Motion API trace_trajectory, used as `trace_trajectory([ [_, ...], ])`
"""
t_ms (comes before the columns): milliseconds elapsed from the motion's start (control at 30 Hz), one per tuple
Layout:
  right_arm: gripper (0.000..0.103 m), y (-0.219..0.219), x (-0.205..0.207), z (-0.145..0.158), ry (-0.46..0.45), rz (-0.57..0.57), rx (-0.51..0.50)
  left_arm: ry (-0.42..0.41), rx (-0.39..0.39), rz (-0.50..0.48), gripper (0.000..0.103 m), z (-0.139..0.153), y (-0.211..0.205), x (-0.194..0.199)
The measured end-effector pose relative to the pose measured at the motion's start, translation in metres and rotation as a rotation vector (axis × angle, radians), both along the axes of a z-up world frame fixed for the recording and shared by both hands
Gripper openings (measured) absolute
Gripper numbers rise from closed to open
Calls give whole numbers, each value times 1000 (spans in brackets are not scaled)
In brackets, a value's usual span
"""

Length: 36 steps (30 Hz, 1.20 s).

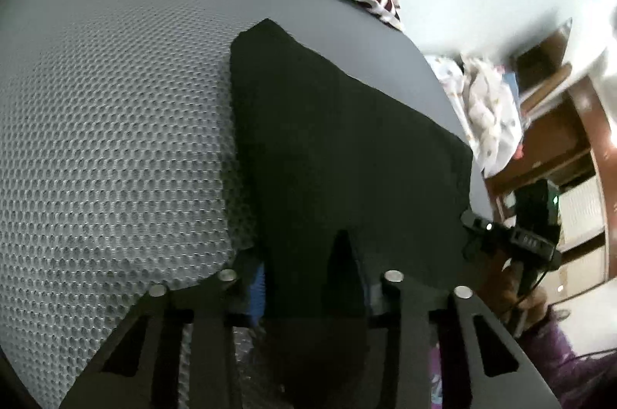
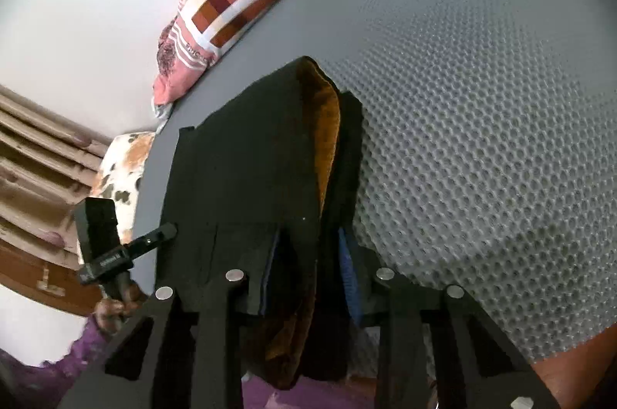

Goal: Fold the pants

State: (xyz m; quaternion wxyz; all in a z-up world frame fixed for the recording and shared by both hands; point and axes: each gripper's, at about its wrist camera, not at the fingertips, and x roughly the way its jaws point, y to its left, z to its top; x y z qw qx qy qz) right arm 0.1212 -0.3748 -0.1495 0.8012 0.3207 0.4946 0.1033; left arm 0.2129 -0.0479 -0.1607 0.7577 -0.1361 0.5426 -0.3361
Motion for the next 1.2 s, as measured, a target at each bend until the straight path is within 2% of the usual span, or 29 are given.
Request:
trace_trajectory([
  [167,21,12,16,-2,-17,-22,106,-55,28,16,30,5,16,-3],
  [233,21,29,27,-7,-21,-6,163,-72,47,55,29,8,35,2],
  [333,21,64,44,-12,-31,48,185,-70,53,152,29,12,76,13],
  [400,21,86,56,-15,-23,102,170,-65,92,178,30,13,94,16],
  [467,24,93,65,-7,-13,137,99,-58,136,187,35,13,100,13],
  [533,26,91,70,9,-13,146,18,-80,181,208,37,19,102,6],
  [567,26,89,71,29,-47,165,-33,-96,196,217,39,23,102,2],
  [600,30,88,73,42,-69,186,-61,-116,217,231,47,29,102,-2],
  [633,40,93,79,63,-100,232,-114,-132,224,243,58,35,106,-4],
  [667,46,100,86,79,-125,275,-141,-155,196,246,60,40,107,-8],
  [733,67,124,106,100,-176,373,-132,-167,136,226,60,44,112,-11],
  [800,69,155,130,109,-204,457,-99,-182,92,188,60,47,105,-16],
  [867,69,197,166,103,-203,553,-65,-201,57,151,60,47,98,-23],
  [933,69,239,205,85,-172,651,-53,-165,30,90,60,38,88,-25],
  [1000,69,269,238,62,-123,716,-58,-140,54,40,60,23,78,-28],
  [1067,69,291,267,40,-70,763,-49,-158,56,27,60,20,75,-29],
  [1200,69,326,290,6,33,914,-33,-156,36,9,60,19,75,-26],
])
